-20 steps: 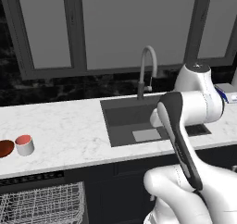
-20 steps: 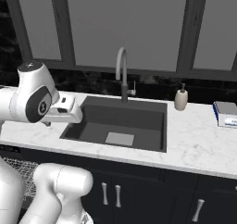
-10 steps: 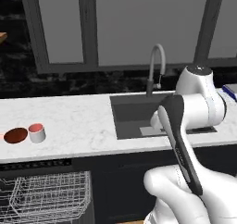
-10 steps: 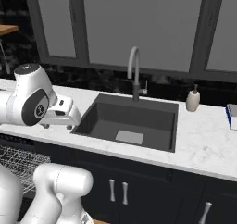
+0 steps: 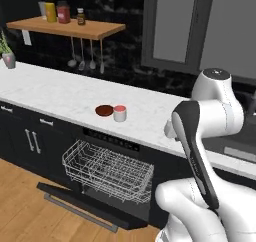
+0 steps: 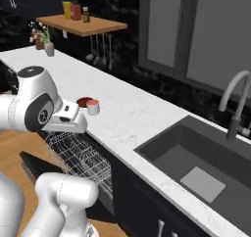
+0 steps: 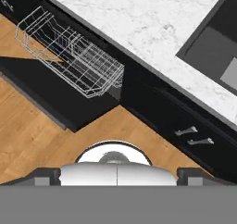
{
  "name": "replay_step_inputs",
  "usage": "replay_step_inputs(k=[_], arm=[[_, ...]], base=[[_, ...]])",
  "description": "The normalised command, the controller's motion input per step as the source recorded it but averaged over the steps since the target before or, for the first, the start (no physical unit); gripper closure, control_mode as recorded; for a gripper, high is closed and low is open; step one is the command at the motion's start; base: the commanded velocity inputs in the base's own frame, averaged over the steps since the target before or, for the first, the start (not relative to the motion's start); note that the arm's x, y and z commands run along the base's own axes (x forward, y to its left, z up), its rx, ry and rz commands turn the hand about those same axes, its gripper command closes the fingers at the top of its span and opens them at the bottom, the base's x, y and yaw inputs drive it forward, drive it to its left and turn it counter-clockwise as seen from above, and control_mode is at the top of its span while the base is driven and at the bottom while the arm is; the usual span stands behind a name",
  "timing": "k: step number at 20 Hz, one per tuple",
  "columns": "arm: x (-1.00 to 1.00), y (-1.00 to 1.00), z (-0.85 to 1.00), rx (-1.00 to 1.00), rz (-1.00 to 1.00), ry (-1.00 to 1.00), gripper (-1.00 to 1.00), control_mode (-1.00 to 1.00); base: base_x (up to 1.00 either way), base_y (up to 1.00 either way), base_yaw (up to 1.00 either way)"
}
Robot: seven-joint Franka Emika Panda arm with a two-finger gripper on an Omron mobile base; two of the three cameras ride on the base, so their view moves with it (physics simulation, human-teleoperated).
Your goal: Pick up the cup and bowl from the counter, place them in the dishwasher, and close the dishwasher door.
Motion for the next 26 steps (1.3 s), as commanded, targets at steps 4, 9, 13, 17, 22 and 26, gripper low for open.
replay_step_inputs(k=[4, 9, 13, 17, 22, 26], arm=[[0.0, 0.0, 0.0, 0.0, 0.0, 0.0, -1.0, 1.0], [0.0, 0.0, 0.0, 0.0, 0.0, 0.0, -1.0, 1.0], [0.0, 0.0, 0.0, 0.0, 0.0, 0.0, -1.0, 1.0], [0.0, 0.0, 0.0, 0.0, 0.0, 0.0, -1.0, 1.0], [0.0, 0.0, 0.0, 0.0, 0.0, 0.0, -1.0, 1.0], [0.0, 0.0, 0.0, 0.0, 0.0, 0.0, -1.0, 1.0]], base=[[0.15, -0.41, 0.45], [0.65, 0.0, 0.19], [0.18, -0.21, 0.23], [-0.02, -0.35, 0.29], [0.0, -0.45, 0.31], [-0.09, -0.41, 0.31]])
